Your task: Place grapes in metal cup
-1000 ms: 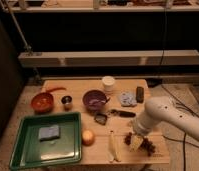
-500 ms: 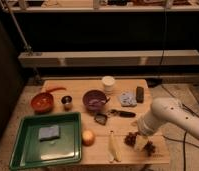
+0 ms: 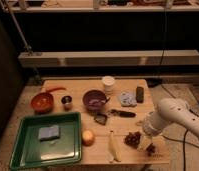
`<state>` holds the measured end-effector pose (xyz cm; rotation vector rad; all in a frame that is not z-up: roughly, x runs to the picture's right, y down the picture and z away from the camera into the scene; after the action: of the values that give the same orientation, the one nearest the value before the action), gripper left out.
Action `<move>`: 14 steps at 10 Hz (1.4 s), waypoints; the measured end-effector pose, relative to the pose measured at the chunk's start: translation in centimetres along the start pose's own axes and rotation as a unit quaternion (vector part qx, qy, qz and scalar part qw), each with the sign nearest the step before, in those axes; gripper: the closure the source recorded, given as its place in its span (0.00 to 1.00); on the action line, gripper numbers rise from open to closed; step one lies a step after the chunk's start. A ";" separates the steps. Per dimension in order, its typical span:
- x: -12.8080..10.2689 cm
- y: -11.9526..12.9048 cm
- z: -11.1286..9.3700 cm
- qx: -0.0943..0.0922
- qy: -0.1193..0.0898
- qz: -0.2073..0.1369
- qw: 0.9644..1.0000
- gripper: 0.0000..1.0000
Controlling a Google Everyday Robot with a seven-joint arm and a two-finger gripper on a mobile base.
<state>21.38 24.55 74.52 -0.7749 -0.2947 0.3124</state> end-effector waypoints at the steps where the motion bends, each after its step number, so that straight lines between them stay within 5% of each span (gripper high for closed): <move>1: 0.2 0.0 0.4 -0.003 -0.002 0.001 1.000 0.20; 12: 0.3 -0.4 3.6 -0.022 -0.009 0.002 1.000 0.20; 14: 0.5 -0.5 3.8 -0.030 -0.016 0.007 0.999 0.30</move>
<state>20.53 26.84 77.51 -0.8325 -0.3307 0.3305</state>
